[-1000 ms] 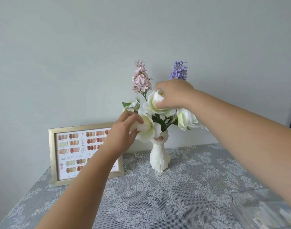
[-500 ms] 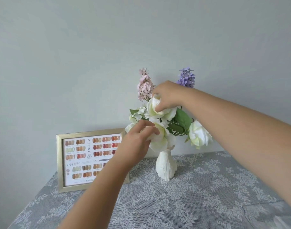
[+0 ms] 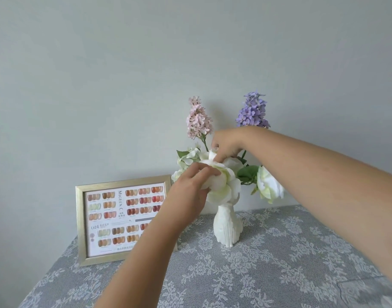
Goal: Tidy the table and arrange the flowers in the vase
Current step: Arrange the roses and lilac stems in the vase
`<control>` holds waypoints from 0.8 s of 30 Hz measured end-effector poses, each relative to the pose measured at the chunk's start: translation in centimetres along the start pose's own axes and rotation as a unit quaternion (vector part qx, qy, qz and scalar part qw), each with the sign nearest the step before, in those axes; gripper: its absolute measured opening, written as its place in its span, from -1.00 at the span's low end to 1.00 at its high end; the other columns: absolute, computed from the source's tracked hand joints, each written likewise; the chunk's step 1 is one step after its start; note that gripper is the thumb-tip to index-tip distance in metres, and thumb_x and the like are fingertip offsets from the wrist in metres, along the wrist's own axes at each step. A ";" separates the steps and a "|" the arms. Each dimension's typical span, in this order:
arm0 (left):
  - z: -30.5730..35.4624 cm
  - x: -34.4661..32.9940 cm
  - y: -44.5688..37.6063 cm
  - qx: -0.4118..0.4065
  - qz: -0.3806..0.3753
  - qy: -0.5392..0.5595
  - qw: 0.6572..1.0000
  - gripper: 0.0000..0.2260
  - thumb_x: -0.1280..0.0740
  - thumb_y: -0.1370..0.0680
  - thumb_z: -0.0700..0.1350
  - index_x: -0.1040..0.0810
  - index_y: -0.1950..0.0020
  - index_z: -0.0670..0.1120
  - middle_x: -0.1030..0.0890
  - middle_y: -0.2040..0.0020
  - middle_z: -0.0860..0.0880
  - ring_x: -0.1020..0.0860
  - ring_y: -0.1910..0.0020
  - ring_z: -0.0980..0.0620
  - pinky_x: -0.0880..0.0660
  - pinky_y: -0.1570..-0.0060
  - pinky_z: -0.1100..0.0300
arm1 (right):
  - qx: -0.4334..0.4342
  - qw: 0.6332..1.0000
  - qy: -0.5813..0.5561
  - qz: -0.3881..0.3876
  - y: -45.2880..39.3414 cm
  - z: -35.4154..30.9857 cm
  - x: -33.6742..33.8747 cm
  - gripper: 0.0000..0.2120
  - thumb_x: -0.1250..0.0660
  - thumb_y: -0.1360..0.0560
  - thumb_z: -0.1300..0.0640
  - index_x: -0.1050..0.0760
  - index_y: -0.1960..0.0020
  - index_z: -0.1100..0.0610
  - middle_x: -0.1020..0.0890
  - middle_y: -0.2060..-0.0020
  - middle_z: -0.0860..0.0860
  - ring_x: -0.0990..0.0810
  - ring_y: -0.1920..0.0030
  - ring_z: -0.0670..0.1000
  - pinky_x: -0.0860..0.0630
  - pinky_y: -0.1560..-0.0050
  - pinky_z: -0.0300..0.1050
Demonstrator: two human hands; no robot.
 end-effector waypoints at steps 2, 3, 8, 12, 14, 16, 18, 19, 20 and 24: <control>0.0 -0.1 -0.1 -0.003 0.000 0.007 1.000 -0.62 -0.36 -0.44 -0.39 -0.57 -0.19 -0.05 -0.53 -0.16 0.00 -0.55 -0.04 -0.05 -0.54 0.13 0.06 | -0.002 1.000 -0.022 0.004 1.3 0.0 0.4 -0.73 -0.48 -0.42 0.01 -0.47 0.21 0.15 -0.45 0.33 0.03 -0.44 0.39 0.03 -0.42 0.41 -0.20; -0.1 -0.1 -0.2 -0.003 -0.002 0.009 1.000 -0.62 -0.37 -0.44 -0.38 -0.57 -0.19 -0.06 -0.53 -0.16 0.00 -0.56 -0.04 -0.05 -0.54 0.12 0.07 | 0.001 0.999 -0.037 0.014 2.1 0.2 0.9 -0.71 -0.46 -0.43 -0.07 -0.56 0.01 0.12 -0.54 0.20 0.01 -0.55 0.28 0.04 -0.52 0.25 -0.17; -0.5 -0.1 -0.4 0.004 -0.004 0.011 1.000 -0.64 -0.39 -0.45 -0.35 -0.57 -0.20 -0.06 -0.53 -0.17 0.00 -0.56 -0.07 -0.05 -0.52 0.07 0.09 | 0.044 0.978 -0.110 0.172 9.8 3.0 3.3 -0.53 -0.36 -0.28 -0.40 -0.47 -0.16 -0.35 -0.56 -0.07 -0.27 -0.54 -0.07 -0.21 -0.41 -0.09 -0.18; -1.0 0.0 -0.9 0.019 -0.008 0.011 1.000 -0.63 -0.40 -0.47 -0.30 -0.56 -0.23 -0.02 -0.53 -0.18 0.02 -0.55 -0.09 -0.05 -0.52 0.04 0.07 | 0.053 0.966 -0.147 0.206 16.0 7.2 -0.4 -0.27 -0.42 -0.05 -0.51 -0.35 -0.20 -0.52 -0.48 -0.14 -0.40 -0.43 -0.15 -0.41 -0.36 -0.17 -0.31; -1.0 0.1 -1.4 0.022 -0.012 0.007 1.000 -0.63 -0.41 -0.46 -0.29 -0.56 -0.23 -0.02 -0.54 -0.18 0.00 -0.56 -0.08 -0.07 -0.52 0.01 0.04 | 0.044 0.978 -0.082 0.189 16.8 8.5 -3.6 -0.10 -0.43 -0.01 -0.51 -0.20 -0.31 -0.52 -0.36 -0.21 -0.40 -0.32 -0.26 -0.27 -0.28 -0.26 -0.24; -0.9 0.1 -1.9 0.021 -0.016 0.002 1.000 -0.63 -0.42 -0.46 -0.28 -0.57 -0.24 -0.03 -0.55 -0.17 -0.03 -0.56 -0.08 -0.09 -0.50 -0.02 0.04 | 0.044 0.982 -0.040 0.181 16.2 9.1 -5.9 -0.05 -0.46 -0.07 -0.43 -0.04 -0.34 -0.54 -0.24 -0.26 -0.33 -0.16 -0.30 -0.17 -0.19 -0.30 -0.11; -0.7 0.1 -2.2 0.021 -0.017 0.001 1.000 -0.63 -0.42 -0.46 -0.28 -0.57 -0.24 -0.03 -0.55 -0.17 -0.04 -0.55 -0.08 -0.09 -0.50 0.00 0.05 | 0.054 0.973 0.006 0.223 15.5 9.1 -6.9 -0.09 -0.50 -0.19 -0.26 -0.06 -0.39 -0.46 -0.26 -0.30 -0.26 -0.17 -0.29 -0.13 -0.14 -0.29 -0.12; -0.7 0.0 -2.3 0.023 -0.017 0.000 1.000 -0.63 -0.42 -0.47 -0.27 -0.57 -0.24 -0.03 -0.55 -0.17 -0.04 -0.55 -0.07 -0.08 -0.50 0.01 0.05 | 0.058 0.965 0.035 0.254 15.2 9.0 -6.9 -0.13 -0.52 -0.23 -0.17 -0.15 -0.42 -0.36 -0.33 -0.31 -0.19 -0.23 -0.29 -0.06 -0.17 -0.28 -0.12; -0.6 0.0 -2.4 0.025 -0.015 -0.002 1.000 -0.63 -0.42 -0.47 -0.26 -0.57 -0.24 -0.02 -0.55 -0.16 -0.03 -0.55 -0.06 -0.07 -0.50 0.03 0.06 | 0.061 0.954 0.061 0.286 14.9 8.9 -6.7 -0.19 -0.54 -0.26 -0.07 -0.26 -0.43 -0.25 -0.41 -0.29 -0.11 -0.31 -0.28 0.01 -0.21 -0.26 -0.08; -1.0 0.1 -2.2 0.038 -0.006 -0.008 0.999 -0.65 -0.43 -0.46 -0.26 -0.58 -0.23 -0.04 -0.55 -0.14 -0.05 -0.55 -0.03 -0.08 -0.47 0.06 0.13 | 0.077 0.930 0.070 0.353 14.2 8.1 -5.8 -0.38 -0.55 -0.24 0.12 -0.50 -0.28 -0.09 -0.55 -0.03 -0.04 -0.49 -0.08 0.10 -0.34 -0.10 0.04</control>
Point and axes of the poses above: each hand's wrist, its own y-axis away from the middle knuckle, its own x-axis out of the back of the hand, z = x × y, the point moved 7 cm from there along -y, towards the middle knuckle
